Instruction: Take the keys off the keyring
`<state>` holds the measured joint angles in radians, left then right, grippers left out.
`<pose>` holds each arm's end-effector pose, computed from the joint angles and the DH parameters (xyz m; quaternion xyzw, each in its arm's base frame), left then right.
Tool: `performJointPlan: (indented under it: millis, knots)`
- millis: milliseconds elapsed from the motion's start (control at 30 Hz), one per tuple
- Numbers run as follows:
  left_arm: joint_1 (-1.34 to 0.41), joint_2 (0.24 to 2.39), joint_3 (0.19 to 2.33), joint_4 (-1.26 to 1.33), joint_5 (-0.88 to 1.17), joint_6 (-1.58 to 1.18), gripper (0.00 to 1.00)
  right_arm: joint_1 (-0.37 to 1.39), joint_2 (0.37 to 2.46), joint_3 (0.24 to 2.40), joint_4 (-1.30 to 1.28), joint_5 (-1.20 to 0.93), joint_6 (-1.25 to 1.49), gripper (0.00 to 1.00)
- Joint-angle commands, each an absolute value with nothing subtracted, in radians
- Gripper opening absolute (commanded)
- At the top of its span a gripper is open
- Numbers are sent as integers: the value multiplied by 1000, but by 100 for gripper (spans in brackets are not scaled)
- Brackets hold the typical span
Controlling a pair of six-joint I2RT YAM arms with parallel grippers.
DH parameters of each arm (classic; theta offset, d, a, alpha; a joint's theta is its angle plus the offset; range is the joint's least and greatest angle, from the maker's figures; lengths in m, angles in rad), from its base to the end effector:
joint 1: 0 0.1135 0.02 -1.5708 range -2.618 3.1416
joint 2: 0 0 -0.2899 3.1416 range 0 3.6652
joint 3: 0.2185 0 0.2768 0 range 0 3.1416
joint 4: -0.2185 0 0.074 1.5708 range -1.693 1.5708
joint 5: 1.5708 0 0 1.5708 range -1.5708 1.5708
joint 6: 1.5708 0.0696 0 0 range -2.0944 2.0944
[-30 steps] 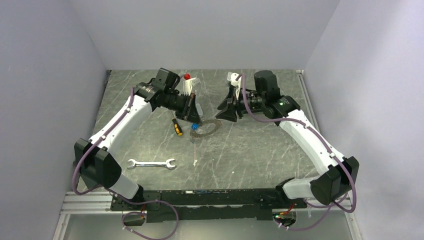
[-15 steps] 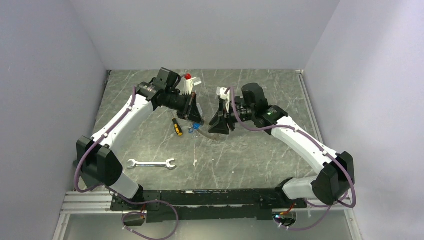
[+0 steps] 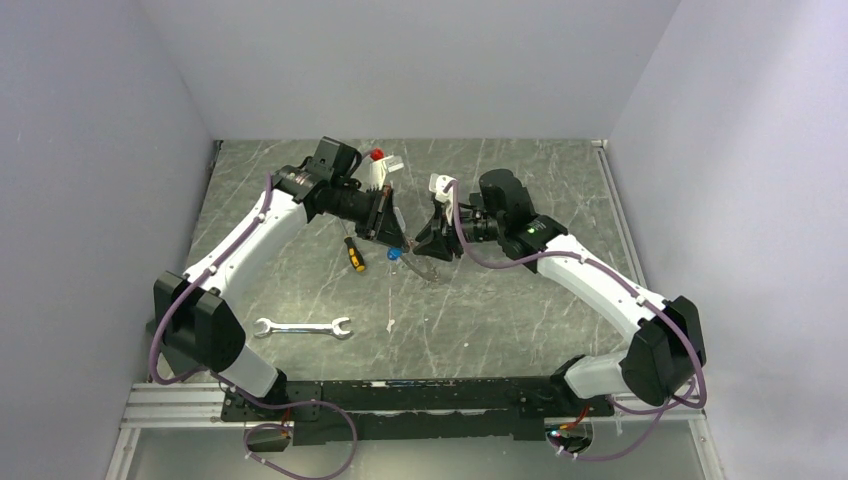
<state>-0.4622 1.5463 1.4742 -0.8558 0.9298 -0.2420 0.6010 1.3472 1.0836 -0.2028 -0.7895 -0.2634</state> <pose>0.2938 -0.2087 0.3512 0.2340 0.8274 -0.4967 0.1184 0.2542 0.2342 0.3284 -0.5124 0.6291 0.4041 0.4223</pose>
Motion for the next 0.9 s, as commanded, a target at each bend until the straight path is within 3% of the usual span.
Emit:
performJointPlan:
  millis: [0,200,600,867]
  knots:
    - [-459,1523,1470,-818,1001,-267,0,604,1341,1068,-114,-731,-341,35]
    - [-454,1523,1465,-811,1016,-278,0,604,1345,1079,-111,-680,-407,34]
    - [-421,1524,1440,-779,1026,-328,0,605,1287,1148,-320,-696,-487,44]
    - [-413,1536,1429,-749,1055,-370,0,637,1299,1164,-292,-754,-421,42]
